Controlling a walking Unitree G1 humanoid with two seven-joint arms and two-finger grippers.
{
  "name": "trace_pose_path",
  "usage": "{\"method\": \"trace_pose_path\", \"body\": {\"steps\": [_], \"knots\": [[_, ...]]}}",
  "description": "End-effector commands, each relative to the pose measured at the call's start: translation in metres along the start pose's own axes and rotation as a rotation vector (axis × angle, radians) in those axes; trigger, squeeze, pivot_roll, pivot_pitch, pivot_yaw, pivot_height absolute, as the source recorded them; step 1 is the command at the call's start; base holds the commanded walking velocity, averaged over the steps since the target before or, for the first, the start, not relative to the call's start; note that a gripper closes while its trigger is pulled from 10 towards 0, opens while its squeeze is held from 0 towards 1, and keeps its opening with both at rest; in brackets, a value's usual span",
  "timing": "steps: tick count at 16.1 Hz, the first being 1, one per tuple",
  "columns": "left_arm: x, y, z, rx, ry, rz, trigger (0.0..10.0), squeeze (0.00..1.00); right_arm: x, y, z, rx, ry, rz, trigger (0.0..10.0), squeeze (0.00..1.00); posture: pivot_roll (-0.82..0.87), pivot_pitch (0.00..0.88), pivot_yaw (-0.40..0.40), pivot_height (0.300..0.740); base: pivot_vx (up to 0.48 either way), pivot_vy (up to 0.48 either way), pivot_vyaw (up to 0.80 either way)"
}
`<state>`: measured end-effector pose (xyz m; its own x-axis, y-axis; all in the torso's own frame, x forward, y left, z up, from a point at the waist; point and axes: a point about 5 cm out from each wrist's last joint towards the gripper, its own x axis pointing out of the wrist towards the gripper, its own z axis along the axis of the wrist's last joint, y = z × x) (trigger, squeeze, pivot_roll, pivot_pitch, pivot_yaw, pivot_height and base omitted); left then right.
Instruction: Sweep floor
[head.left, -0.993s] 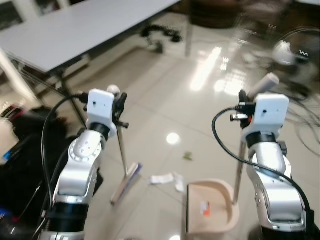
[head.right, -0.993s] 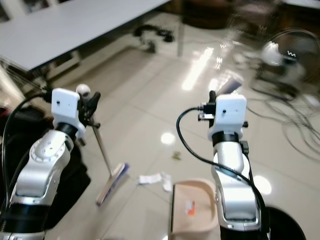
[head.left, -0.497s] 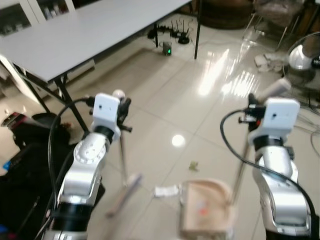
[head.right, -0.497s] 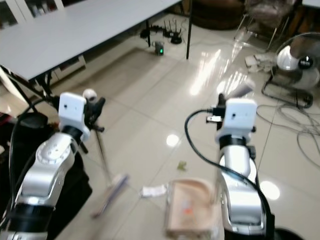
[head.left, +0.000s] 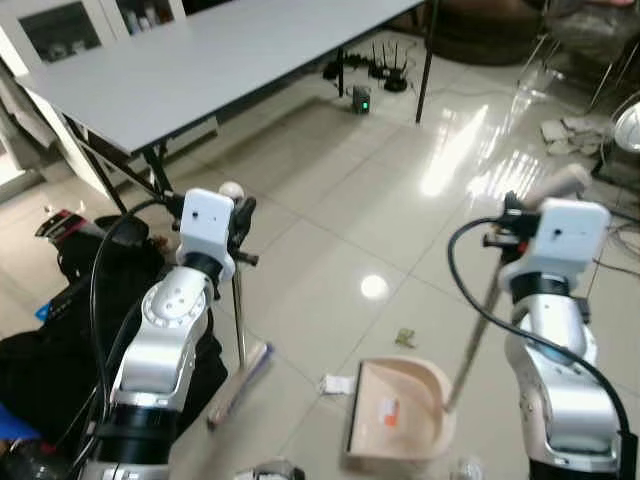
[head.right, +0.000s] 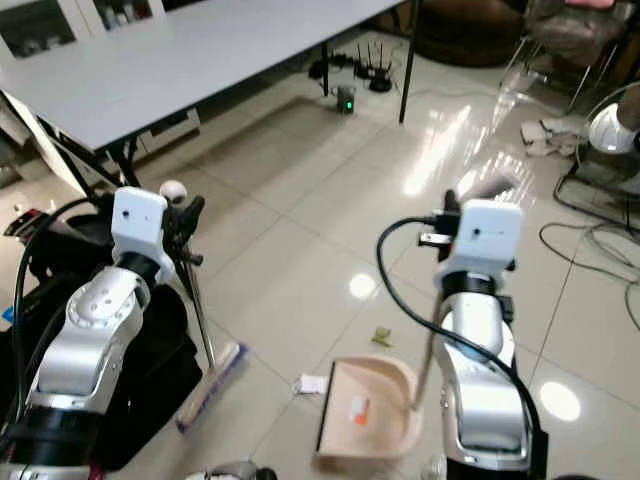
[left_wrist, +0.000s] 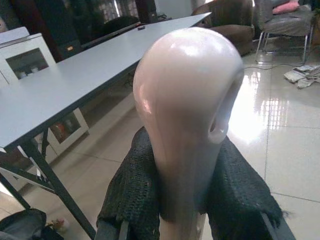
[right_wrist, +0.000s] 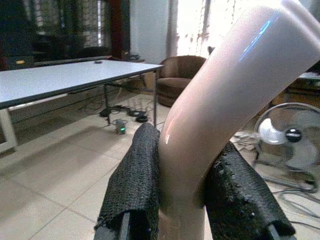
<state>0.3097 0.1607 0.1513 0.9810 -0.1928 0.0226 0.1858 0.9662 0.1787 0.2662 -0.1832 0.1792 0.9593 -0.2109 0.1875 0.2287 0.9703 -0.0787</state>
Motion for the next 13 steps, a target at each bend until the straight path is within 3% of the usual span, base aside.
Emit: {"method": "trace_pose_path", "body": {"steps": [1,7,9,11,13], "knots": [[0.003,-0.001,0.006,0.004,-0.027,-0.013,10.0,0.00,0.001,-0.001,0.006,-0.004,-0.033,-0.004,10.0,0.00,-0.03,0.064,0.092,0.740,0.000,0.000,0.00],[0.011,-0.001,0.005,0.029,-0.026,-0.036,10.0,0.00,0.012,-0.001,0.005,-0.009,-0.055,0.006,10.0,0.00,-0.05,0.101,0.082,0.740,0.000,0.000,0.00],[0.020,-0.002,0.008,0.033,-0.039,-0.031,10.0,0.00,0.021,-0.004,0.003,-0.012,-0.072,-0.003,10.0,0.00,-0.02,0.156,0.060,0.740,0.000,0.000,0.00],[0.027,-0.006,0.007,0.037,-0.054,-0.015,10.0,0.00,0.027,-0.007,-0.005,-0.027,-0.077,-0.020,10.0,0.00,-0.01,0.183,0.063,0.740,0.000,0.000,0.00],[0.031,-0.021,0.010,0.013,-0.087,-0.029,10.0,0.00,0.028,-0.014,-0.016,-0.045,-0.069,-0.049,10.0,0.00,0.01,0.216,0.100,0.740,0.000,0.000,0.00]]}}
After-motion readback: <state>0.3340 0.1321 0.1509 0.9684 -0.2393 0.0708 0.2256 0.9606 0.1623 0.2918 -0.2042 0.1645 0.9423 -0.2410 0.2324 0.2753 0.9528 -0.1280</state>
